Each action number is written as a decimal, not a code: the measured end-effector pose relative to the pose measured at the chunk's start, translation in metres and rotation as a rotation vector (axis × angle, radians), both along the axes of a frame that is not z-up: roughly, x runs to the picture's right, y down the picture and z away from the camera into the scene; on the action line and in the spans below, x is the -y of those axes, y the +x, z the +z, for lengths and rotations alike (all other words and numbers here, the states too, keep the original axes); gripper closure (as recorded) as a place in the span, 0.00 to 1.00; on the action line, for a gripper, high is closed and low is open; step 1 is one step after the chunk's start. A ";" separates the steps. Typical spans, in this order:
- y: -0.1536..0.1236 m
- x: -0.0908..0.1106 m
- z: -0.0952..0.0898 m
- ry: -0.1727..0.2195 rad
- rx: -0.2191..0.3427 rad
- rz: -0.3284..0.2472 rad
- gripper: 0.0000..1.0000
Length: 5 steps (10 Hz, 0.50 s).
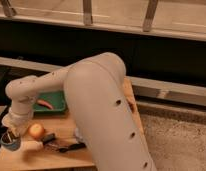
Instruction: Stack cups on top of each other
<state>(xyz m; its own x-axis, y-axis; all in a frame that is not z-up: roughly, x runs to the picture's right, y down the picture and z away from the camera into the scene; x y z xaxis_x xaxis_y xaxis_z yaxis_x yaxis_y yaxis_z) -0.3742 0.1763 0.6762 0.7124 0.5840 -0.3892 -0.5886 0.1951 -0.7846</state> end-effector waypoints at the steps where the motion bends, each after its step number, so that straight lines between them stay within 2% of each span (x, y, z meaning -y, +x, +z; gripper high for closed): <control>1: 0.017 0.023 -0.003 0.027 -0.020 0.001 1.00; 2: 0.031 0.045 -0.003 0.055 -0.027 0.008 1.00; 3: 0.046 0.076 -0.001 0.096 -0.026 0.023 1.00; 4: 0.054 0.103 -0.002 0.134 -0.018 0.030 1.00; 5: 0.055 0.120 -0.004 0.160 -0.007 0.034 1.00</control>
